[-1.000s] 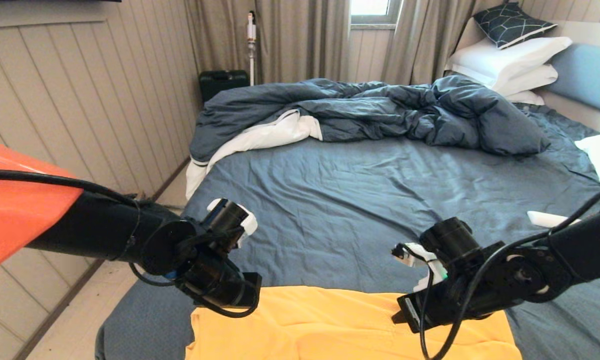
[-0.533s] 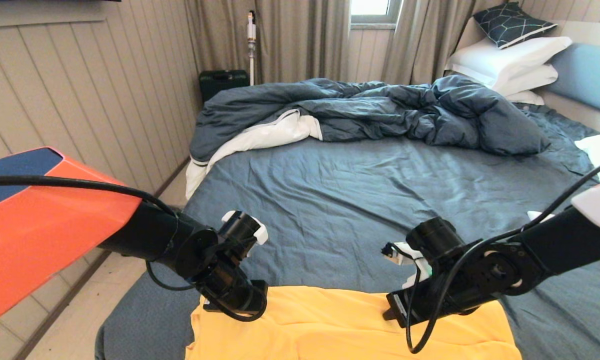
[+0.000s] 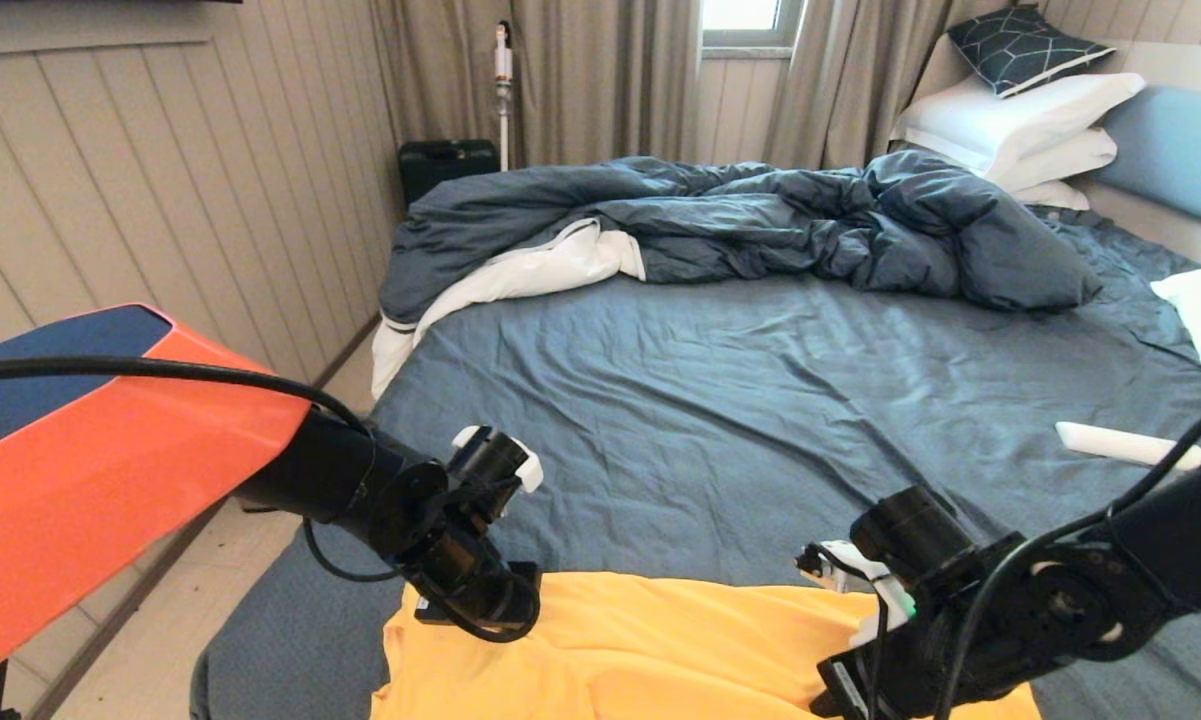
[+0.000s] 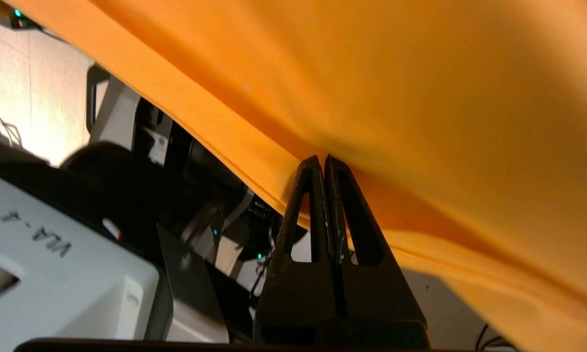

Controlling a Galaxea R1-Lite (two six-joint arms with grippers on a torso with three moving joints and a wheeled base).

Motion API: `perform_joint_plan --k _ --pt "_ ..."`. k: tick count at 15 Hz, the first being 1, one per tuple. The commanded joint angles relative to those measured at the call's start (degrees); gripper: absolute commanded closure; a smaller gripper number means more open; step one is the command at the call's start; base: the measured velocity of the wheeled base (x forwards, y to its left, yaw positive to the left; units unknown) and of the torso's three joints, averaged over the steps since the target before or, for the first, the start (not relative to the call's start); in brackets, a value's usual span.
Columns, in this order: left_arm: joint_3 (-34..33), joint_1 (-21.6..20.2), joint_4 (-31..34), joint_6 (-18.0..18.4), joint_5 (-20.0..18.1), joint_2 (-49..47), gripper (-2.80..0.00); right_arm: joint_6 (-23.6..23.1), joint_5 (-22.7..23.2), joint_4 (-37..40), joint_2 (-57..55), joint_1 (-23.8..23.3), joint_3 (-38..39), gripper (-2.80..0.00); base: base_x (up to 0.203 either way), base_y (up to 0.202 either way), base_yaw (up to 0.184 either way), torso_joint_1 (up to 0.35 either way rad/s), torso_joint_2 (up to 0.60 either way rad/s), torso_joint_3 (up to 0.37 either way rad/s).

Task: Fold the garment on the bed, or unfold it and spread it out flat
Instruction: Fold the yellow T-shirt

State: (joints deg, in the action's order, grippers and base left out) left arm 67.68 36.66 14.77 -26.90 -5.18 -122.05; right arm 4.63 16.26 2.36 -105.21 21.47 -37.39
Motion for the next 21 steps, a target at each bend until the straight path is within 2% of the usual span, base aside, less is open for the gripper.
perform_joint_plan --k 1,4,6,11,14,18,21 --pt "0.4 0.0 0.0 -0.1 0.0 -0.3 0.00 0.0 0.1 0.0 3.0 0.2 3.0 0.00 0.000 0.000 0.000 0.000 0.00 0.000" --pt "0.8 0.0 0.0 0.0 0.1 -0.6 0.00 -0.4 0.0 0.0 8.0 0.1 7.8 0.00 0.000 0.000 0.000 0.000 0.00 0.000" --pt "1.1 -0.1 0.3 0.1 0.1 -0.5 0.00 -2.8 -0.1 0.1 10.4 -0.7 9.3 0.00 0.000 0.000 0.000 0.000 0.00 0.000" --pt "0.5 -0.4 0.7 -0.4 0.0 4.2 0.00 -1.5 0.6 0.5 12.7 0.0 1.5 0.00 0.000 0.000 0.000 0.000 0.00 0.000" --pt "-1.4 -0.8 0.7 -0.7 0.0 3.8 0.00 2.0 0.7 0.5 4.4 6.3 -4.6 0.00 0.000 0.000 0.000 0.000 0.00 0.000" --pt "-3.3 -2.2 0.4 -1.3 -0.1 4.2 0.00 6.6 0.4 0.4 -5.7 18.1 -11.6 0.00 0.000 0.000 0.000 0.000 0.00 0.000" --pt "-4.3 -3.5 0.1 -1.2 -0.1 4.4 0.00 8.0 0.3 0.2 -7.9 20.5 -14.0 0.00 0.000 0.000 0.000 0.000 0.00 0.000"
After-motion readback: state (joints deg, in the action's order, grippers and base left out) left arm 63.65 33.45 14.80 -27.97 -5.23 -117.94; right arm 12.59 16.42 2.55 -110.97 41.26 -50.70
